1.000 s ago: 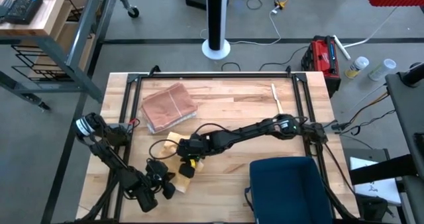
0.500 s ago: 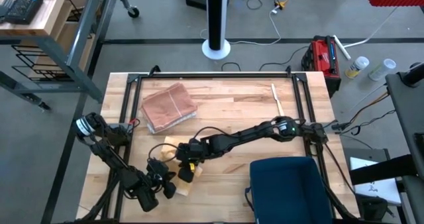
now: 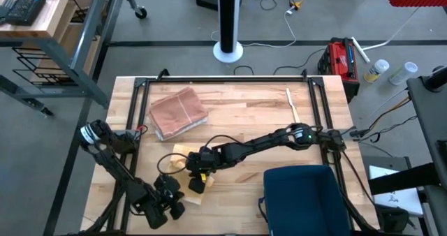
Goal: Fold towel
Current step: Fold the yellow towel
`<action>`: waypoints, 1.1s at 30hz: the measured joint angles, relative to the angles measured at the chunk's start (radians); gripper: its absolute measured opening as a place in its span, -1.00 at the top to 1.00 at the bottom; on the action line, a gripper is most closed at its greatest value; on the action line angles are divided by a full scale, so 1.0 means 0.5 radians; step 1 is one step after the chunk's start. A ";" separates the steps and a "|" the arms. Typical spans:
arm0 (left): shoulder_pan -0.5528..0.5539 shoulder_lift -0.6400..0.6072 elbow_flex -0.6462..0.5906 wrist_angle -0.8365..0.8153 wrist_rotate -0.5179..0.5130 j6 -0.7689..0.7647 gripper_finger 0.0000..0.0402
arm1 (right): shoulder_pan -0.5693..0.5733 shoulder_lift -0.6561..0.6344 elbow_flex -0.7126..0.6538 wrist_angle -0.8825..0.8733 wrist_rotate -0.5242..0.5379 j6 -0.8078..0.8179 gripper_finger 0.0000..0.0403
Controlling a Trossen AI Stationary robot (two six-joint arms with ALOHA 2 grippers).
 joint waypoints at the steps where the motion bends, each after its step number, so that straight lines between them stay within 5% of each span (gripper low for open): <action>1: -0.001 -0.002 0.000 -0.005 -0.015 -0.016 1.00 | 0.001 0.000 0.000 -0.001 -0.001 0.001 0.96; 21: 0.021 0.079 -0.011 0.064 -0.228 -0.010 1.00 | 0.061 -0.006 0.056 -0.036 0.072 -0.043 0.94; 33: 0.021 0.081 -0.013 0.068 -0.222 -0.008 1.00 | 0.061 -0.001 0.002 -0.028 0.118 -0.111 0.31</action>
